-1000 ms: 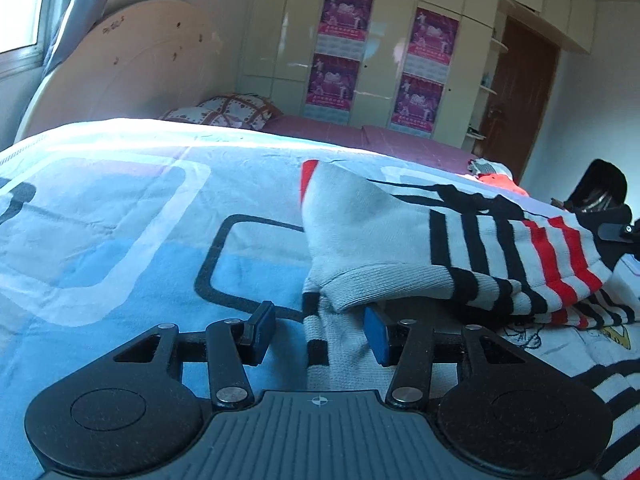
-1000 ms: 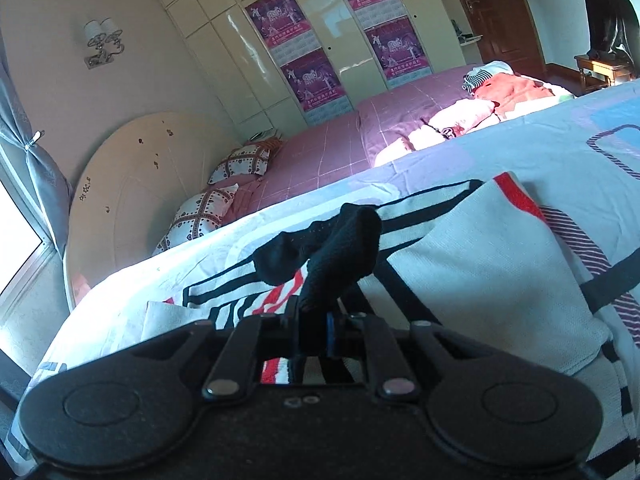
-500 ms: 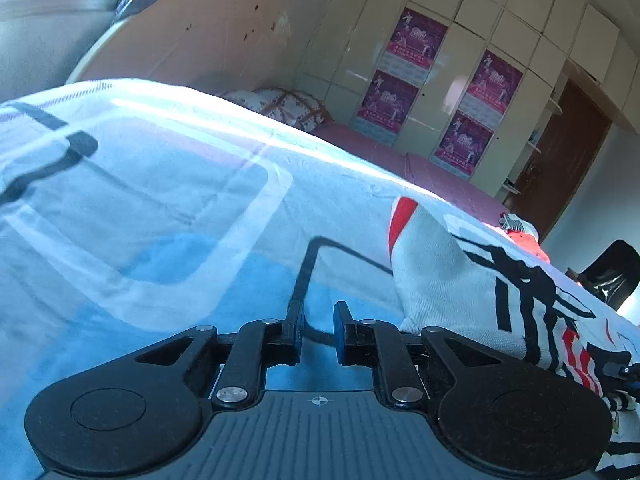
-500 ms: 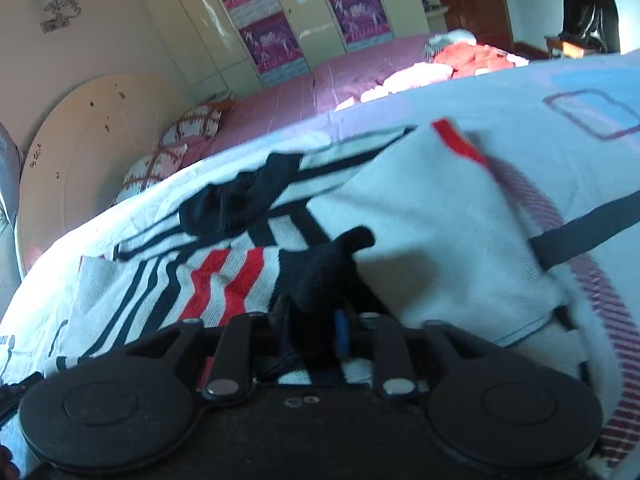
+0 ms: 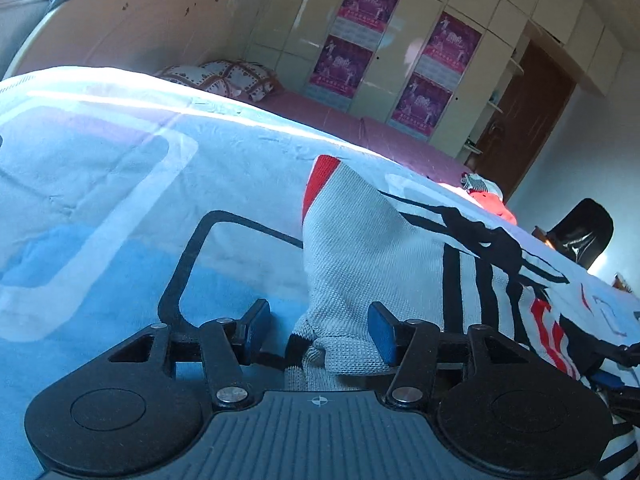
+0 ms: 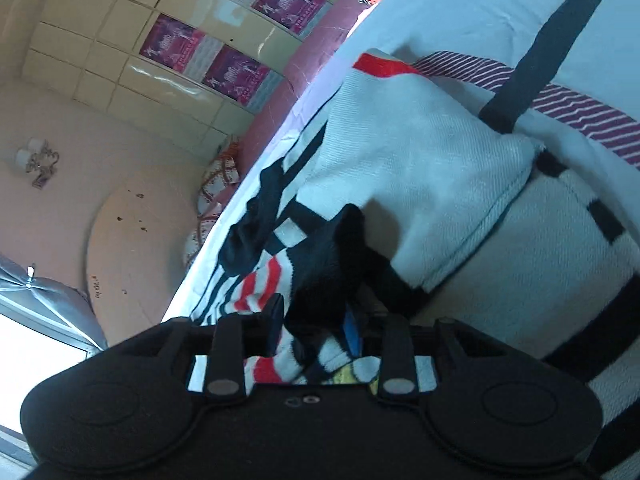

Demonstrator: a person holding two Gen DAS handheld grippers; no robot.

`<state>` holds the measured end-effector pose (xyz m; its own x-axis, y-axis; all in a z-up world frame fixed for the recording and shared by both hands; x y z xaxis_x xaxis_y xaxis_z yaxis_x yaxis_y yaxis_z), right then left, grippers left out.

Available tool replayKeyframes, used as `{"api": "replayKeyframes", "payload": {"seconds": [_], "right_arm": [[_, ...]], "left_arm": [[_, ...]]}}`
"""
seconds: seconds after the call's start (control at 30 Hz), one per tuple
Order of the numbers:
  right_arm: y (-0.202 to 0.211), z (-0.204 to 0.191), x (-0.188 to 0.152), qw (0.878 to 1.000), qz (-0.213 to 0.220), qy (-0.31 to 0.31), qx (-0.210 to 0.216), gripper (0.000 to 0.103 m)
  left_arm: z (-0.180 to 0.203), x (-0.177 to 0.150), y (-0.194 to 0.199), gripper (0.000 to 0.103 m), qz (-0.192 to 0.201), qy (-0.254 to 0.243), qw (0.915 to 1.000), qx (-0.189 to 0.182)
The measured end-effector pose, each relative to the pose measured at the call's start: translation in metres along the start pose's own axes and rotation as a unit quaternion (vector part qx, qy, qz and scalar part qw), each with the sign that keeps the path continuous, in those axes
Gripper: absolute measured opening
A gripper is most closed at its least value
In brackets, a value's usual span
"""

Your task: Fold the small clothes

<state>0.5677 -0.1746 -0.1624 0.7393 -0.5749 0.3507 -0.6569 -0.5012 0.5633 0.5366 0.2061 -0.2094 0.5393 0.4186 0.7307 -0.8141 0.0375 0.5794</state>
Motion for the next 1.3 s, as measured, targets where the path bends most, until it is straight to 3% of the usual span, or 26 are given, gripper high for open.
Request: {"api": "replayKeyframes", "payload": {"seconds": [0.13,0.17,0.27,0.4,0.47,0.53,0.6,0.73,0.87,1.07,1.23,1.3], "right_arm": [[-0.011,-0.003,0.003,1.0,0.002,0.009,-0.02,0.026],[-0.012,-0.006,0.006,0.999,0.009,0.024,-0.033,0.012],[0.0,-0.03,0.007,0.99,0.041,0.121,-0.053,0.011],[0.023,-0.036,-0.005,0.972,0.07,0.207,-0.086,0.013],[0.007,-0.013,-0.004,0.965,0.045,0.21,-0.152,0.016],[0.008,-0.012,0.004,0.966,0.051,0.211,-0.143,0.022],[0.02,-0.018,0.013,0.961,0.086,0.216,-0.15,0.031],[0.035,-0.029,0.026,0.954,0.12,0.235,-0.14,0.031],[0.027,-0.039,0.029,0.952,0.112,0.258,-0.123,0.031],[-0.001,-0.033,0.031,0.954,0.078,0.251,-0.143,0.034],[-0.003,-0.014,0.036,0.961,0.074,0.221,-0.148,0.035],[-0.003,-0.01,0.037,0.965,0.068,0.212,-0.136,0.035]], "left_arm": [[-0.002,0.001,0.0,0.054,0.002,0.001,1.0,0.0],[-0.003,0.0,0.001,0.054,0.002,0.002,1.0,0.0],[-0.003,0.0,0.002,0.054,0.001,-0.005,1.0,0.004],[0.0,0.0,0.0,0.054,-0.001,-0.022,0.9997,0.014],[0.001,0.0,0.0,0.054,-0.003,-0.029,0.9994,0.02],[0.002,0.001,-0.001,0.054,-0.006,-0.033,0.9992,0.022],[0.002,0.002,-0.001,0.054,-0.008,-0.037,0.9991,0.018],[0.004,0.017,0.009,0.054,0.002,-0.046,0.9988,0.016],[0.006,0.057,0.002,0.054,0.026,-0.069,0.9973,-0.004],[-0.011,0.091,-0.053,0.054,-0.017,-0.01,0.9982,-0.057],[-0.025,0.092,-0.1,0.054,-0.06,0.055,0.992,-0.096],[-0.029,0.092,-0.112,0.054,-0.057,0.078,0.9878,-0.122]]}}
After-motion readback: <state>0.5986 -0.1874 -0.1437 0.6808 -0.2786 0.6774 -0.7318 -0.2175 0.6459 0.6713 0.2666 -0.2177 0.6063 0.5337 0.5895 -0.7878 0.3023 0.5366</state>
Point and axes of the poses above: each gripper's, at about its wrist camera, not at the fingertips, and y roughly against the way its jaws point, z to its right, x to its top, the point moved 9 cm from there along -y, roughly the way its jaws point, and after that the axes turned 3 degrees about -x, right-handed, at the moved point
